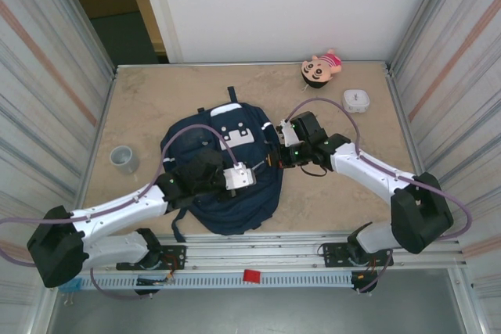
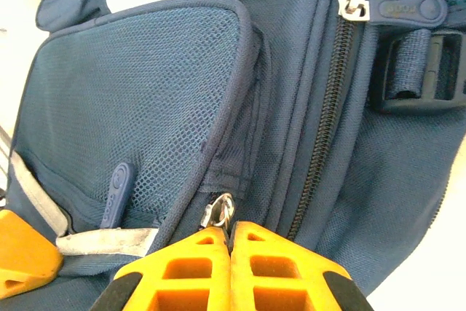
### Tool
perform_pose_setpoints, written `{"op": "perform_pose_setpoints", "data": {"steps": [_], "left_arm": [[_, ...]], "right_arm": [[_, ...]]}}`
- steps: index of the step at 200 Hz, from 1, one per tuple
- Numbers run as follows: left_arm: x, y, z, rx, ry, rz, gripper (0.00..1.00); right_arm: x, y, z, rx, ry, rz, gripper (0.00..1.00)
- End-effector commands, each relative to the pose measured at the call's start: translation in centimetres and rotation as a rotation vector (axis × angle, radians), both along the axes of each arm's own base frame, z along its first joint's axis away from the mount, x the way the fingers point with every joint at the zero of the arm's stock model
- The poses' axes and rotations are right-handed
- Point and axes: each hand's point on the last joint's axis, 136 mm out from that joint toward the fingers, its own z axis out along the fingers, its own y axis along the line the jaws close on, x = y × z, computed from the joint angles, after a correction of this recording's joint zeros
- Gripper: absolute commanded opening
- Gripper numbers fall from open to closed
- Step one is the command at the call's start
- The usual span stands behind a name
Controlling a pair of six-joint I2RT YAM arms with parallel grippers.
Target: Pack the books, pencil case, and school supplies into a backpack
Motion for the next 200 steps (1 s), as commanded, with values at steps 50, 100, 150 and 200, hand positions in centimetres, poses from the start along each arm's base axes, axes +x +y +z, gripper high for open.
{"op": "perform_pose_setpoints", "data": {"steps": [50,100,150,200], "left_arm": [[-3.8,-1.5,2.0,-0.124,0.1,-0.141,0.28],[0.6,1.7,4.1,-0.268,0.268,0.39,0.81],[2.7,12.5,2.1,-0.316,0.37,1.064,0.88],[1.4,16.7,-4.9,-0.299,0.484,1.325,0.86]], "right_arm": [[5.2,-2.8,0.9,-0.087,-0.152,-0.168,0.18],[3.5,-2.9,5.0,-0.148,-0.213,-0.174,0.83],[3.2,0.2,2.7,-0.252,-0.197,-0.082,0.91],[2.7,0.9,-4.4,-0.294,-0.089,-0.078,0.89]]}}
